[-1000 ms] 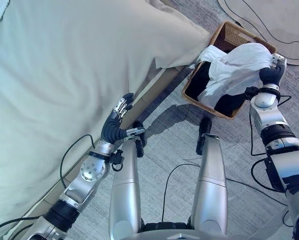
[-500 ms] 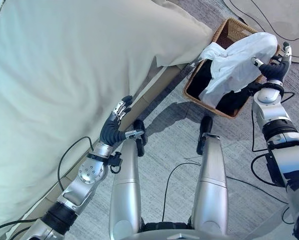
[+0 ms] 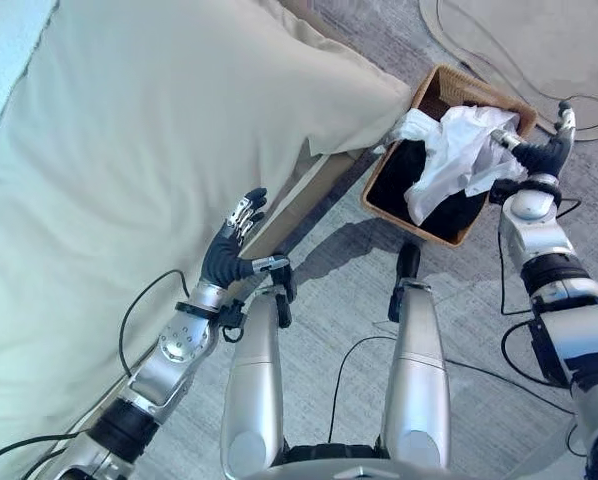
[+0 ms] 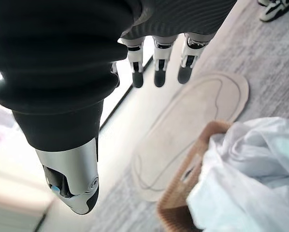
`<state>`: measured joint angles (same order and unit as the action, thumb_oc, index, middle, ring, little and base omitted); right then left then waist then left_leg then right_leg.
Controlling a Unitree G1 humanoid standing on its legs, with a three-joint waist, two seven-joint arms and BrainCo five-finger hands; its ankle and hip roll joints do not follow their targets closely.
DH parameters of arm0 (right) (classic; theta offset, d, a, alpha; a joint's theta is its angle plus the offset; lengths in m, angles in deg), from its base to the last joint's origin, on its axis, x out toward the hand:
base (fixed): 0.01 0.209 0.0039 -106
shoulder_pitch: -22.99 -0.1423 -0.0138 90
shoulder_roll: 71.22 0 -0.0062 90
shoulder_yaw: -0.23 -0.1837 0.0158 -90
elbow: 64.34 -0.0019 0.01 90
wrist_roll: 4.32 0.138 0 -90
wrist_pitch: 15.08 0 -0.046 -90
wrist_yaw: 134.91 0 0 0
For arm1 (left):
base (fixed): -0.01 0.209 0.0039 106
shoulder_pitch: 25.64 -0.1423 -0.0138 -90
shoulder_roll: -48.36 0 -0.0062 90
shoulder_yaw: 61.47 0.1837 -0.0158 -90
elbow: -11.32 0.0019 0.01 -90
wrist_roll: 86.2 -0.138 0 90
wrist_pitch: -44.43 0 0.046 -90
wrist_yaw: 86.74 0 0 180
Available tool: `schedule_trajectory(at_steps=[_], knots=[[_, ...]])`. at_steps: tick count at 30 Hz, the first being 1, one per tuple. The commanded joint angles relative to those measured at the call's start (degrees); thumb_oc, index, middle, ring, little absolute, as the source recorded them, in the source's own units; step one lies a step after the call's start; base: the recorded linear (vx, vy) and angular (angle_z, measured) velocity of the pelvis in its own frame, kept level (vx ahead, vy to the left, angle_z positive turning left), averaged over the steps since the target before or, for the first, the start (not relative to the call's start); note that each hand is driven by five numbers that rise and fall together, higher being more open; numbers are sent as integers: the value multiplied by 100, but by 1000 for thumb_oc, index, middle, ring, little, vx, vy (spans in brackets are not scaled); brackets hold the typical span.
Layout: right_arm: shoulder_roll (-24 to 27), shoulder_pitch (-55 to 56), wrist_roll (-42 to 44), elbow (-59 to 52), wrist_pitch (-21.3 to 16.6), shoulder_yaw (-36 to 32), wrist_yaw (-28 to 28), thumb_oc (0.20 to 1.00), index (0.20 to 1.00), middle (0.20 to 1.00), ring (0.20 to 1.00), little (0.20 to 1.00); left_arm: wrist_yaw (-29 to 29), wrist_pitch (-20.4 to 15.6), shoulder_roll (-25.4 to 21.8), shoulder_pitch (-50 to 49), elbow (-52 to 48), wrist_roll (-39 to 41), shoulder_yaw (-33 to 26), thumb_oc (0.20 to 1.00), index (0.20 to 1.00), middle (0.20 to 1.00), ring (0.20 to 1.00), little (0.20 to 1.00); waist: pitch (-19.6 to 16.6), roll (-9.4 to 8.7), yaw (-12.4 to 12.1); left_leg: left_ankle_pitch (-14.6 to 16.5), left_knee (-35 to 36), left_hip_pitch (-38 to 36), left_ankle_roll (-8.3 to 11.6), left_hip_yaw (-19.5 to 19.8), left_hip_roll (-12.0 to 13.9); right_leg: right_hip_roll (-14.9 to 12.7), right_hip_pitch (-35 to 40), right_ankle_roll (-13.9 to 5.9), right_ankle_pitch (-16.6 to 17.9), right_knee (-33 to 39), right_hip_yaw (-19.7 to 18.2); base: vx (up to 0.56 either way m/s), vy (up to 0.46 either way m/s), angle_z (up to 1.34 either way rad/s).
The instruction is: Pick up clothes into the bucket
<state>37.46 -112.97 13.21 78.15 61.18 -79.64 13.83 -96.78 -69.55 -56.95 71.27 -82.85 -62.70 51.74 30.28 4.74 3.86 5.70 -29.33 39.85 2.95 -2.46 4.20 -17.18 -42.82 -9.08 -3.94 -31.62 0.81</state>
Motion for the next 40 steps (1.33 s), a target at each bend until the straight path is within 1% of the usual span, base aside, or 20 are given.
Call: schedule_trajectory(at_steps=[1,3,5,6,7,10,11,13,14,16,17,18,20,21,23,26,27,30,33,40], knots=[[-93,493,25,-464,-426,-315,68,1000,1000,1000,1000,1000,277,-278,140,-85,-9,454,-167,1000,1000,1000,1000,1000,-515,-186,28,-46,333,-246,-190,100,-185,191,378,105,417,524,366,99,-86,16],[-403,1224,-55,-1022,-508,-539,223,1000,1000,1000,1000,1000,351,-285,165,-112,35,407,-326,1000,1000,1000,1000,1000,-623,-307,26,-160,754,-772,-149,194,-169,181,996,59,498,926,536,134,-74,24],[-532,1482,-75,-1260,-541,-612,275,1000,1000,1000,1000,1000,395,-283,173,-135,119,437,-358,1000,1000,1000,1000,1000,-643,-357,34,-207,899,-969,-129,236,-156,176,1232,50,532,1084,601,136,-81,16],[-736,1948,-179,-1695,-597,-685,397,1000,1000,1000,1000,1000,482,-279,245,-197,213,576,-506,1000,1000,1000,1000,1000,-737,-442,42,-288,1182,-1277,-95,278,-117,180,1603,22,595,1371,704,125,-85,13],[-742,1957,-183,-1707,-591,-690,395,1000,1000,1000,1000,1000,485,-279,240,-199,212,578,-506,1000,1000,1000,1000,1000,-742,-446,50,-333,1221,-1281,-98,283,-125,175,1614,24,634,1412,715,120,-83,15],[-984,2552,-401,-2256,-688,-877,535,1000,1000,1000,1000,1000,684,-253,304,-462,238,653,-767,1000,1000,1000,1000,1000,-921,-575,0,-325,1481,-1815,-72,326,-42,199,2297,-17,695,1852,886,120,-34,14],[-987,2554,-402,-2261,-686,-879,535,1000,1000,1000,1000,1000,684,-252,301,-463,236,653,-768,1000,1000,1000,1000,1000,-926,-582,6,-364,1509,-1812,-76,328,-51,193,2299,-16,729,1884,891,138,3,10],[-1089,2878,-469,-2540,-726,-900,740,1000,1000,1000,1000,1000,753,-227,356,-608,363,612,-899,1000,1000,1000,1000,1000,-1118,-657,-10,-406,1794,-2160,-63,306,-7,218,2657,-62,832,2190,954,109,18,4],[-1092,2894,-470,-2551,-723,-900,742,1000,1000,1000,1000,1000,757,-227,353,-619,360,614,-899,1000,1000,1000,1000,1000,-1114,-659,-11,-416,1821,-2189,-62,305,-6,221,2684,-62,841,2213,958,81,8,1],[-1111,3136,-491,-2723,-732,-890,936,1000,1000,1000,1000,1000,852,-202,401,-723,390,640,-1050,1000,1000,1000,1000,1000,-1285,-679,-29,-503,2079,-2425,-42,295,21,258,2897,-94,884,2416,1005,122,7,-5],[-1166,3379,-481,-2820,-721,-875,1111,1000,1000,1000,1000,1000,935,-175,446,-863,420,635,-1167,1000,1000,1000,1000,1000,-1447,-721,-52,-596,2357,-2679,-28,285,25,317,3129,-110,906,2603,1065,117,7,-5],[-1168,3392,-480,-2826,-720,-874,1114,1000,1000,1000,1000,1000,937,-173,444,-876,415,635,-1168,1000,1000,1000,1000,1000,-1444,-723,-49,-608,2385,-2708,-26,285,25,319,3155,-110,911,2621,1070,111,0,2],[-1317,3610,-349,-2862,-736,-862,1276,1000,1000,1000,1000,1000,934,-163,476,-927,498,498,-1247,1000,1000,1000,1000,1000,-1603,-757,-40,-734,2668,-2932,8,263,45,374,3338,-132,928,2758,1148,100,4,4],[-1386,3813,-402,-2896,-698,-790,1402,1000,1000,1000,1000,1000,922,-136,511,-983,598,317,-1299,1000,1000,1000,1000,1000,-1757,-794,-49,-776,2858,-3129,25,250,52,403,3494,-148,926,2848,1224,93,5,4],[-1456,3890,-406,-2857,-674,-734,1439,1000,1000,1000,1000,1000,902,-130,536,-1023,654,220,-1323,1000,1000,1000,1000,1000,-1822,-811,-46,-810,2973,-3258,38,229,75,425,3600,-153,942,2923,1239,74,15,9],[-1764,4170,-347,-2744,-572,-498,1632,1000,1000,1000,1000,1000,939,-53,741,-1154,758,290,-1427,1000,1000,1000,1000,1000,-2067,-849,-68,-911,3268,-3555,75,168,127,505,3838,-162,979,3139,1266,41,19,4],[-1764,4175,-346,-2745,-572,-493,1633,1000,1000,1000,1000,1000,940,-52,740,-1162,756,291,-1430,1000,1000,1000,1000,1000,-2067,-850,-66,-917,3284,-3569,76,167,129,507,3849,-162,982,3147,1267,26,24,-5],[-2061,4564,-180,-2720,-517,-221,1846,1000,1000,1000,1000,1000,918,10,915,-1370,767,126,-1455,1000,1000,1000,1000,1000,-2215,-879,-65,-869,3328,-3808,70,74,149,552,4046,-166,997,3260,1243,35,31,-5],[-2210,4780,32,-2771,-507,-67,1990,1000,1000,1000,1000,1000,869,34,1004,-1535,783,43,-1462,1000,1000,1000,1000,1000,-2283,-886,-58,-818,3324,-3942,60,25,154,562,4150,-156,988,3304,1182,47,37,-8],[-2170,4781,-65,-2768,-449,297,2111,1000,1000,1000,1000,1000,820,39,1060,-1555,785,-128,-1392,1000,1000,1000,1000,1000,-2331,-906,-123,-764,3326,-4110,69,-15,177,567,4330,-144,968,3373,1157,22,13,-8]])
